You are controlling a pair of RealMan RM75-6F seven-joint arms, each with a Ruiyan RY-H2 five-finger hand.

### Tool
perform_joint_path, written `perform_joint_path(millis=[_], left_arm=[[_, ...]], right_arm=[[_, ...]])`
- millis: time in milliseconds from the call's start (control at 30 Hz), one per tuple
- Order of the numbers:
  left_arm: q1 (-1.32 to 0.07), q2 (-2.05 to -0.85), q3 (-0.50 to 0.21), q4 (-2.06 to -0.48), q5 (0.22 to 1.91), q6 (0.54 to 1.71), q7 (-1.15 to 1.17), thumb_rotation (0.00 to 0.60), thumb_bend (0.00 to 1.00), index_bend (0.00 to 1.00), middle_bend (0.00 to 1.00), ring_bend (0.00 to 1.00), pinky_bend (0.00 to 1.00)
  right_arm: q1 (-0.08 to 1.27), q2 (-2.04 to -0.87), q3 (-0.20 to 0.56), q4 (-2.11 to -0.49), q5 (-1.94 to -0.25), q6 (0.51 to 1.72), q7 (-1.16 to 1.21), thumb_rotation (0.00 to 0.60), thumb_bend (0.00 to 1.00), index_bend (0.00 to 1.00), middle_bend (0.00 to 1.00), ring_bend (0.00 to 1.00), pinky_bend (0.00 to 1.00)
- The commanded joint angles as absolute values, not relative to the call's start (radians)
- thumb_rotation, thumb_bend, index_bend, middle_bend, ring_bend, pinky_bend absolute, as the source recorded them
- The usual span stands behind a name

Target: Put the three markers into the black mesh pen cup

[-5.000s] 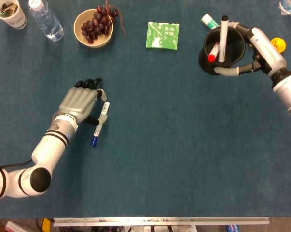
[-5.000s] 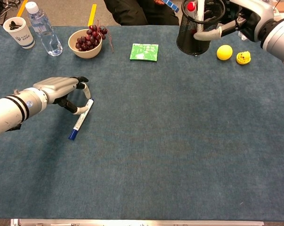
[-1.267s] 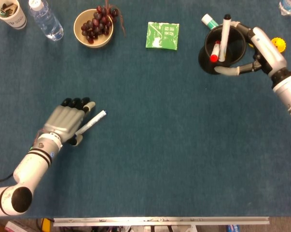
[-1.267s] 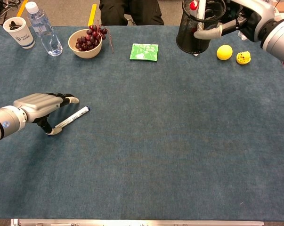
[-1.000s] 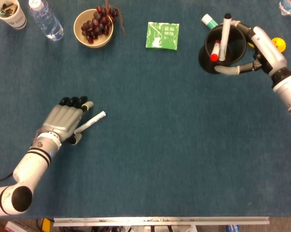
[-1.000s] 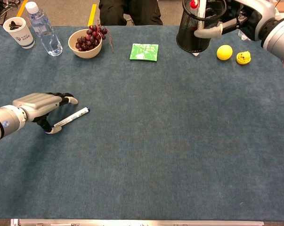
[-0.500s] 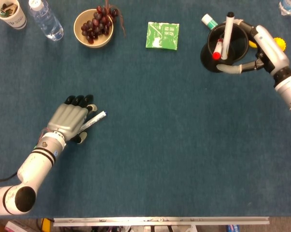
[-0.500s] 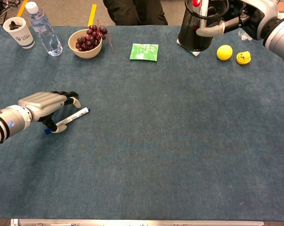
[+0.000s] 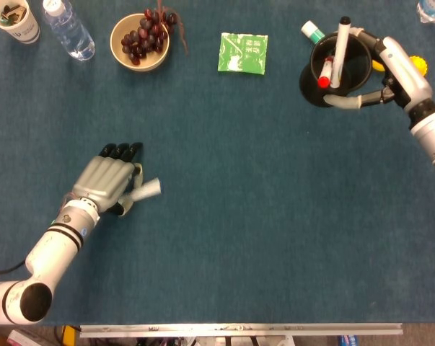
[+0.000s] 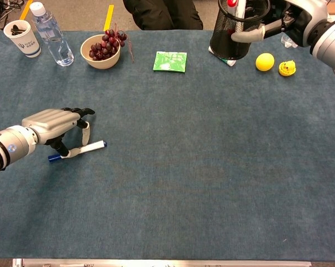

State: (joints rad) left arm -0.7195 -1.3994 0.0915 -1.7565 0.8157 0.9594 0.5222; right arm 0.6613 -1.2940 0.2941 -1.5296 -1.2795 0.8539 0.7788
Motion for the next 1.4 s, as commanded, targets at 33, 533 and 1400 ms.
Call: perform_joint_path(millis=[33, 533, 1400], left_arm=[[-0.715, -1.398, 0.092, -1.761, 0.825, 0.96, 0.52, 0.6, 0.35, 0.5, 0.0, 0.0, 0.05], [-0.694, -1.363, 0.072, -1.854, 0.876, 0.98, 0.485, 0.6, 0.35, 0.36, 0.0, 0.0, 0.05], [-0.701, -1.454, 0.029, -1.804, 0.749, 1.005, 0.531, 0.6, 0.35, 0.35, 0.0, 0.0, 0.05]], right_arm=[[0.661, -1.295, 0.294, -1.527, -1.279, 0.853, 0.78, 0.6, 0.36, 0.54, 0.45, 0.34, 0.29], [0.663, -1.297, 0.296, -1.519, -1.286, 0.85, 0.794, 0.6, 0.36, 0.54, 0.45, 0.34, 0.29], [0.656, -1.29, 0.285, -1.496, -1.311, 0.849, 0.843, 0.6, 0.36, 0.54, 0.45, 0.34, 0.29]])
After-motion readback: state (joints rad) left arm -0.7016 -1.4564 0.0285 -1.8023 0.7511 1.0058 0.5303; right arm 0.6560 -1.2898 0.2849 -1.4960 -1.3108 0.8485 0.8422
